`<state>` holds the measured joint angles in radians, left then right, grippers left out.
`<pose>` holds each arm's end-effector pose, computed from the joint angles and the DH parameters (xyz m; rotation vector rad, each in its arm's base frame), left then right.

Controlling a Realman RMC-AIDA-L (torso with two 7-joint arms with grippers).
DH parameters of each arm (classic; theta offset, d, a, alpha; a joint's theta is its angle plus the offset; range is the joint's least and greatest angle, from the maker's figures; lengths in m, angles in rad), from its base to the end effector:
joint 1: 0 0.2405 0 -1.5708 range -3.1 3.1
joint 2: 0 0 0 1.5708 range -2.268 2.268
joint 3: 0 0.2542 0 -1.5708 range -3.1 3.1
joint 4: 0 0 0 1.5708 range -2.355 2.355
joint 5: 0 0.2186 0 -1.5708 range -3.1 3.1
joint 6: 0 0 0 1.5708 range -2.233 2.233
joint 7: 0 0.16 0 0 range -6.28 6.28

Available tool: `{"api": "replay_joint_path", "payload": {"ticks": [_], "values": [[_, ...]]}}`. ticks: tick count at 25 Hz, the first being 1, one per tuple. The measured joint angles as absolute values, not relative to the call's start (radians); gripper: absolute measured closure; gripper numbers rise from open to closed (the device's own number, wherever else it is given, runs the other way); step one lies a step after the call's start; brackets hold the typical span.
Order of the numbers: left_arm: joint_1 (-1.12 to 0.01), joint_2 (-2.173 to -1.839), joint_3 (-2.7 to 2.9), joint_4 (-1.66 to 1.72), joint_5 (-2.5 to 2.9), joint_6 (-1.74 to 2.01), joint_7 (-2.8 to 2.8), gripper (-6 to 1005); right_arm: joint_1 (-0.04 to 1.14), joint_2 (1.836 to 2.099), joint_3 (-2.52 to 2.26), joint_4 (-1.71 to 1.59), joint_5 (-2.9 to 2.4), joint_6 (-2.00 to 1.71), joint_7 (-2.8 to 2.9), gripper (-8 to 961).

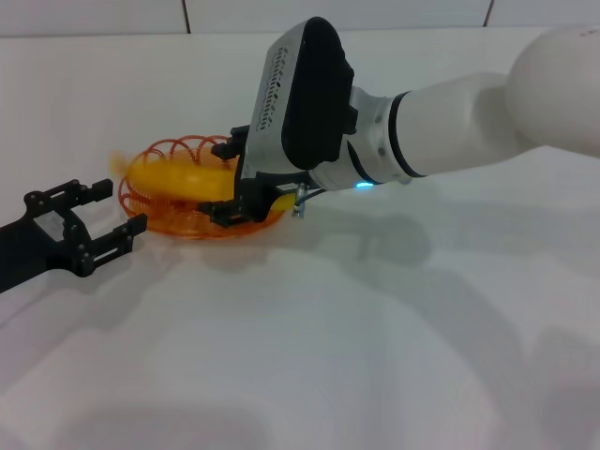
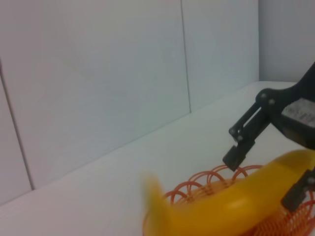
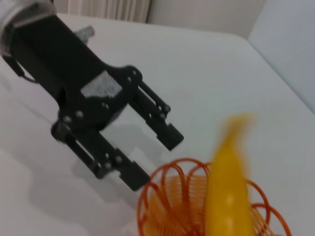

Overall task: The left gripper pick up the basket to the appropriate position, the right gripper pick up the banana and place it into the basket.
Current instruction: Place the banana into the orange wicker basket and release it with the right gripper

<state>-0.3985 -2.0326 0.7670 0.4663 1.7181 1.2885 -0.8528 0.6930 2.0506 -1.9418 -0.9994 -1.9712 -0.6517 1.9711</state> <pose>-0.3289 0.3311 -0.0132 -2.4301 -0.3521 -0.5185 0.1181 0.3836 -0.1387 -2.7549 0.0213 0.0299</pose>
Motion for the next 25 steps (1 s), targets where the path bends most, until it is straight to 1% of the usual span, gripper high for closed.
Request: {"api": "replay_joint_path", "payload": {"ticks": [3,6,9,11,12,15,18,25], "values": [[-0.394,-2.031,0.766,0.466,1.718,1.288,-0.853,337,0.647,2.046,-1.931,-1.075,-1.971,-0.68,1.97,306],[-0.387,-2.031,0.762,0.466,1.718,1.289,-0.85,337,0.562,2.042,-1.885,-1.195,-1.971,-0.749,1.943,296],[-0.376,-2.031,0.758,0.466,1.718,1.288,-0.841,337,0.489,2.042,-1.8,-1.283,-1.961,-0.851,1.901,244],[-0.372,-2.031,0.758,0.466,1.718,1.289,-0.837,337,0.464,2.042,-1.731,-1.302,-1.922,-0.925,1.863,209],[-0.371,-2.031,0.758,0.466,1.718,1.289,-0.835,337,0.455,2.041,-1.693,-1.297,-1.888,-0.969,1.834,210],[-0.369,-2.032,0.758,0.466,1.716,1.289,-0.829,337,0.449,2.04,-1.535,-1.213,-1.786,-1.131,1.717,212],[-0.37,-2.032,0.758,0.466,1.709,1.288,-0.828,337,0.468,2.039,-1.386,-1.087,-1.749,-1.227,1.629,214],[-0.369,-2.033,0.758,0.466,1.694,1.289,-0.825,338,0.505,2.031,-1.197,-0.837,-1.75,-1.277,1.474,213]]}}
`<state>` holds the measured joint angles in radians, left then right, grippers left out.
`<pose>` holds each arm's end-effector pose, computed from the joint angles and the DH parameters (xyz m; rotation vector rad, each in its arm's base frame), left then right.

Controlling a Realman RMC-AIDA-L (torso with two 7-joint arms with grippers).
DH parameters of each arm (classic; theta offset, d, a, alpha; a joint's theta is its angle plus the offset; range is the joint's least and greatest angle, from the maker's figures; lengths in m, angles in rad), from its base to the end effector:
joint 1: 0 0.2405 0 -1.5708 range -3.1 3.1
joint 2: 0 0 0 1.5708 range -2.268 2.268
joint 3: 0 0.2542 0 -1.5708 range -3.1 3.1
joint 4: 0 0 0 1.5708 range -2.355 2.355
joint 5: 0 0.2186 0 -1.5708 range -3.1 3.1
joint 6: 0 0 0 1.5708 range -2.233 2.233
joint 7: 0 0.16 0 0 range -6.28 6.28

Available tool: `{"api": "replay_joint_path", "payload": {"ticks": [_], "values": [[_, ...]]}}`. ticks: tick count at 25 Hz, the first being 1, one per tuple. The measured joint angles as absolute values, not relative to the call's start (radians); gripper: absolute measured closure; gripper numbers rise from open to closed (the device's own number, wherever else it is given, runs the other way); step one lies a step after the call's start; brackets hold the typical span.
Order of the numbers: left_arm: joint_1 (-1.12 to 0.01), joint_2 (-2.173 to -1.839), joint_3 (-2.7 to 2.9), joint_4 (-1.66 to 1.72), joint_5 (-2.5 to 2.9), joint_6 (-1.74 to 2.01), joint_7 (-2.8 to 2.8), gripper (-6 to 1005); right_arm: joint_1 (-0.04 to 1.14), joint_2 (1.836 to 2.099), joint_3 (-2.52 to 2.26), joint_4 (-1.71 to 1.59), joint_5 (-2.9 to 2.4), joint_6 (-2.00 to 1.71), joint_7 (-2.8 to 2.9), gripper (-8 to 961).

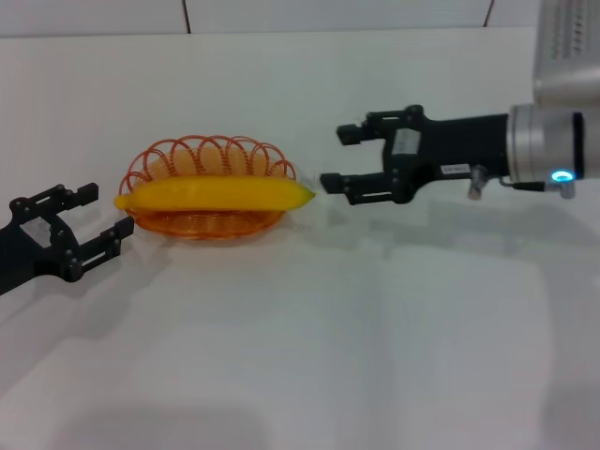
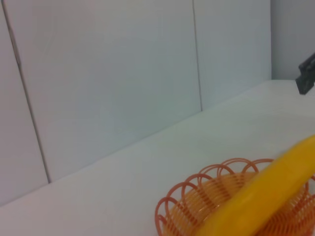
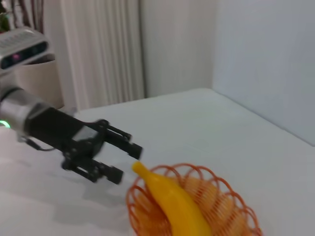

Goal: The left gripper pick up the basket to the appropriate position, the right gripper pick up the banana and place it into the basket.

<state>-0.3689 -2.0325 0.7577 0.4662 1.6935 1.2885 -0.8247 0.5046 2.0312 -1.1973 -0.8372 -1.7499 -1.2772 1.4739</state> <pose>-0.3376 0.3241 -0.0091 -2.3924 -0.3603 -0.5145 0.2182 0.3732 -0.0276 -2.7648 0.3832 0.4878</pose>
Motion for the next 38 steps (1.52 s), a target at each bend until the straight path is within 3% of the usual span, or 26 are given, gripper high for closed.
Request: {"api": "replay_joint_path", "payload": {"ticks": [8,38], "values": [[-0.361,-2.033,0.758,0.466,1.693,1.289,-0.818,338,0.496,2.011,-1.142,-0.736,-1.762,-1.313,1.409,215],[-0.363,-2.03,0.769,0.441,1.735,1.278,-0.819,339,0.452,2.003,-1.019,-0.715,-1.921,-1.322,1.433,219]]}}
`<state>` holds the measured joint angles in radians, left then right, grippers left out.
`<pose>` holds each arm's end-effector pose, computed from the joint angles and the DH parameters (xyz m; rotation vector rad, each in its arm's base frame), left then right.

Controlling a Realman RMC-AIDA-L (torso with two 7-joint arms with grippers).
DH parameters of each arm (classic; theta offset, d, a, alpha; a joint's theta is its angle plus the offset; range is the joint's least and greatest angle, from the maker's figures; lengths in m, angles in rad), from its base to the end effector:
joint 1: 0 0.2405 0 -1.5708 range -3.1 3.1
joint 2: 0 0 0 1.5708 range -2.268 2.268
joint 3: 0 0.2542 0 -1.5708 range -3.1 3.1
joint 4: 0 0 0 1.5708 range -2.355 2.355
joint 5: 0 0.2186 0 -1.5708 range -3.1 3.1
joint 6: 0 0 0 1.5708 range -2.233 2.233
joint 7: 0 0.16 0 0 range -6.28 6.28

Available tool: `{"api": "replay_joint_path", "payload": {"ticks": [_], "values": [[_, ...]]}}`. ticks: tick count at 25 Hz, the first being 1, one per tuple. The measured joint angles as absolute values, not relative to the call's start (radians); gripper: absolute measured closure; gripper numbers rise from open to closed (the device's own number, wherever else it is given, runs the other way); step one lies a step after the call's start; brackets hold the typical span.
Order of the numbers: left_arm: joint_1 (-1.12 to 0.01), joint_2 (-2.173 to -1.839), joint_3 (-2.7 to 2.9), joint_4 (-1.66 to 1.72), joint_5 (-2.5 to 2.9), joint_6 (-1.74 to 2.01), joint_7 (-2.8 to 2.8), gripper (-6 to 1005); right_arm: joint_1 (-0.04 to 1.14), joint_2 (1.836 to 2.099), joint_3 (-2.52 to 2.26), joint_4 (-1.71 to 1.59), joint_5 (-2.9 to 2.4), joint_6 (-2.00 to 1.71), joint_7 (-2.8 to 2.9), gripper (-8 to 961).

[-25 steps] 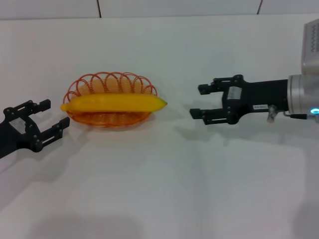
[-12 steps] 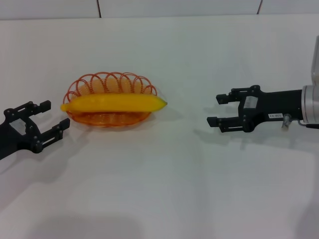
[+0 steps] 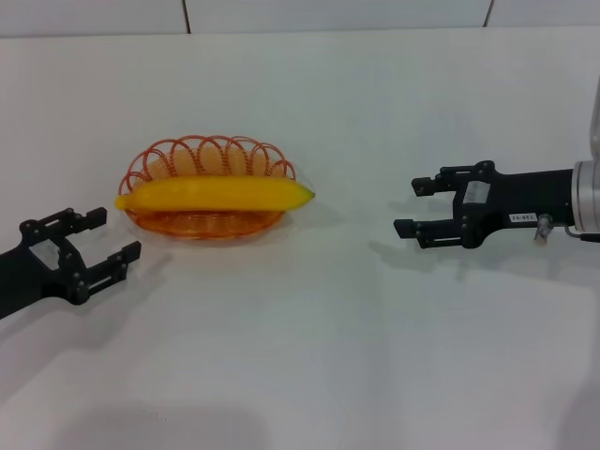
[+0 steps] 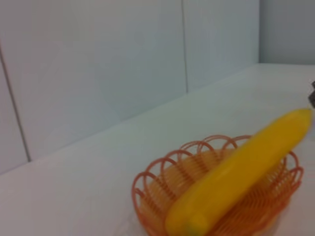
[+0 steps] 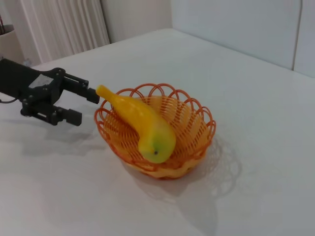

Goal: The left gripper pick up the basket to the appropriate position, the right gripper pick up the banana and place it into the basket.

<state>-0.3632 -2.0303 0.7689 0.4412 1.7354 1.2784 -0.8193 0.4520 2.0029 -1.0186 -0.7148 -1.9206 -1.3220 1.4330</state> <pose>-0.3449 0.3145 -0.0192 -2.4401 -0.3818 -0.4711 0.2927 0.3491 -0.0133 -2.7189 0.5969 0.3360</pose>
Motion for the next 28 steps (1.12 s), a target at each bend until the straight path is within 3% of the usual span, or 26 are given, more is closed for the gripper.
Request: {"api": "replay_joint_path", "payload": {"ticks": [17,28], "values": [[-0.24,-2.035,0.758,0.453,1.684,1.412,-0.818,342,0.413,2.0,-0.949,-0.728,-1.92,-1.341,1.452,219],[-0.22,-2.025,0.758,0.479,1.683,1.459,-0.828,342,0.394,2.0,-0.914,-0.732,-1.92,-1.361,1.445,218]]}}
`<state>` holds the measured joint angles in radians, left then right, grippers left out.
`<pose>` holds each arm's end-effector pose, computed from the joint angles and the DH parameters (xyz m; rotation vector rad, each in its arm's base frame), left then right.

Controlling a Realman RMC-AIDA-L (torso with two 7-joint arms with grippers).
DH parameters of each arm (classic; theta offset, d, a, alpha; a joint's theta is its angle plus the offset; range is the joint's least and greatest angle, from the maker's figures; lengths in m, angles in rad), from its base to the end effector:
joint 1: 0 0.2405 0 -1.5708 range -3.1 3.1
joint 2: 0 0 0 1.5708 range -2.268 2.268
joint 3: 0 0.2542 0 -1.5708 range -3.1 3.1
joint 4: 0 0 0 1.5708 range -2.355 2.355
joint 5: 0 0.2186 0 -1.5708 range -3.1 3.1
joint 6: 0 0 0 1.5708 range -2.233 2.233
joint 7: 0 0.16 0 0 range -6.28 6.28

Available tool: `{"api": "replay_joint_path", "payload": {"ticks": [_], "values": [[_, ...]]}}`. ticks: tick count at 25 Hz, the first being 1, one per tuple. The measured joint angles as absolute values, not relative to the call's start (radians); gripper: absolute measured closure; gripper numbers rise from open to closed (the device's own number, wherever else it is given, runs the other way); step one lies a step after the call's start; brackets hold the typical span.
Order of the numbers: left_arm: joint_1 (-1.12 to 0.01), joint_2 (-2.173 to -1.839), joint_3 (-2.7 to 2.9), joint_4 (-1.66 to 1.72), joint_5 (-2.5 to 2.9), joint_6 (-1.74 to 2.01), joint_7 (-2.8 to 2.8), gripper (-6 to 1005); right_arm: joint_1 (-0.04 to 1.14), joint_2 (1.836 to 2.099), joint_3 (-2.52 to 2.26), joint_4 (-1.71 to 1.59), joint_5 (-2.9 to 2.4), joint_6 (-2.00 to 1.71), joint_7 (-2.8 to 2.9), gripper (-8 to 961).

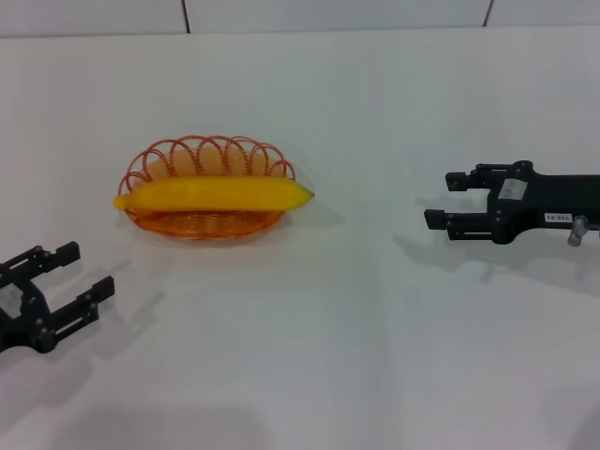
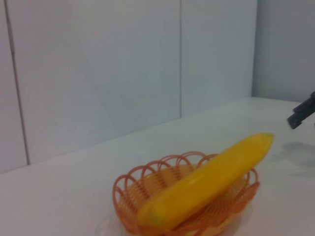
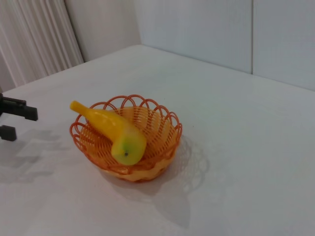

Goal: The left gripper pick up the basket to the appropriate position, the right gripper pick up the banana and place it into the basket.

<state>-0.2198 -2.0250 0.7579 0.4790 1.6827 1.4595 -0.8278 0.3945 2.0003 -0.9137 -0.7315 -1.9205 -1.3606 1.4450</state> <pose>-0.3576 0.2631 -0.0034 -2.4072 -0.4474 -0.6212 0.3126 0.3376 0.0071 -2.6208 0.7024 0.4018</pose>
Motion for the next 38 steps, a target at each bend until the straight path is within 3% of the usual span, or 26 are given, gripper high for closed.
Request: {"api": "replay_joint_path", "payload": {"ticks": [21,29,38], "values": [[-0.177,-2.029,0.756,0.688,1.745,1.528,-1.027,342,0.398,2.0,-0.894,-0.733,-1.91,-1.389,1.403,218],[-0.186,-2.03,0.756,0.684,1.745,1.522,-1.009,341,0.389,1.961,-0.752,-0.727,-1.914,-1.563,1.318,220],[-0.187,-2.03,0.756,0.684,1.744,1.522,-1.009,342,0.39,1.967,-0.751,-0.725,-1.933,-1.567,1.304,221]]}}
